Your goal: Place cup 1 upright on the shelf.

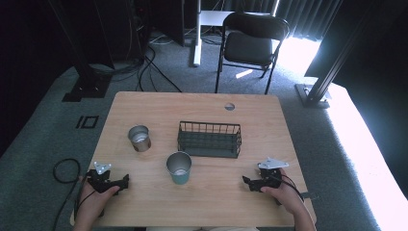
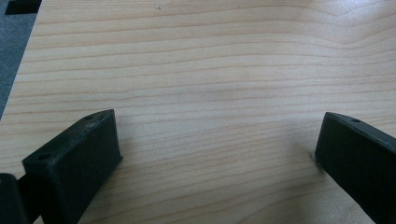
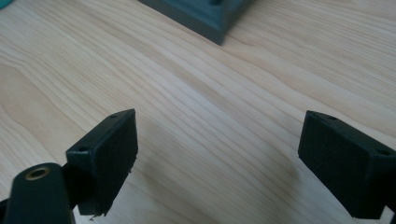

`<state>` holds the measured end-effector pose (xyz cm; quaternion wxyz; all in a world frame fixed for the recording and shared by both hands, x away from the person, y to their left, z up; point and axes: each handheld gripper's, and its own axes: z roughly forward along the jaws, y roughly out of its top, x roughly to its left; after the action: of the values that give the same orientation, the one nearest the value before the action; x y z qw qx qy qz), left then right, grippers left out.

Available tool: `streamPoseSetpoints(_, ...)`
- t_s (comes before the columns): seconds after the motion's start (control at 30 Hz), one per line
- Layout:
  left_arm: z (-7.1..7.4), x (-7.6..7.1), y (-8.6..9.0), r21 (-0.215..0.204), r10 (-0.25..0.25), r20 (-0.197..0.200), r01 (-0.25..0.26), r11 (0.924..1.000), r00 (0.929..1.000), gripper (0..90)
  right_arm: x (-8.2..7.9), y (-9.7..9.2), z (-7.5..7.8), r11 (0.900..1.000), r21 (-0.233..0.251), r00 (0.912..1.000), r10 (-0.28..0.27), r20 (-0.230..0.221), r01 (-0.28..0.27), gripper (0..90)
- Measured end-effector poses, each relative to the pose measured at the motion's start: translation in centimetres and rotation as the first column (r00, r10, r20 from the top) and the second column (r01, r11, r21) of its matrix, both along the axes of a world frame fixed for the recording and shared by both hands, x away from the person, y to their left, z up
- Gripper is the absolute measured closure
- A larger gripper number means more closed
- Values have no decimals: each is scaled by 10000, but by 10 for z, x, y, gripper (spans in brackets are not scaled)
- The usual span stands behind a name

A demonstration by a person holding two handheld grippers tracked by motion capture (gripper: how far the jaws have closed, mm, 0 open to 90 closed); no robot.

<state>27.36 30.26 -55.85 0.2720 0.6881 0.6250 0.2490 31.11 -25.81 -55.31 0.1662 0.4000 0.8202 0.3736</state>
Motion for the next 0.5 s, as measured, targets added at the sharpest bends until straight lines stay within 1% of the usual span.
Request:
streamPoseSetpoints(0.07,0,0,0,3,-3,-2,3,10000,10000,6,0,3,0,10000,64,10000,71,-17,-71,117)
streamPoseSetpoints(0.17,0,0,0,1,-2,-3,2,10000,10000,6,1,13,2,9992,119,9993,384,-16,-383,117)
streamPoseSetpoints(0.2,0,0,0,-2,-1,-3,1,10000,10000,6,1,18,3,9982,224,9985,549,-47,-548,117)
streamPoseSetpoints(0.23,0,0,0,0,-2,-5,2,10000,10000,6,1,18,3,9982,224,9985,549,-47,-548,117)
streamPoseSetpoints(0.27,0,0,0,-1,-3,10,3,10000,10000,6,1,22,3,9977,176,9978,658,-15,-658,117)
streamPoseSetpoints(0.5,0,0,0,-3,-3,12,3,10000,10000,6,4,41,6,9918,248,9921,1252,-37,-1250,117)
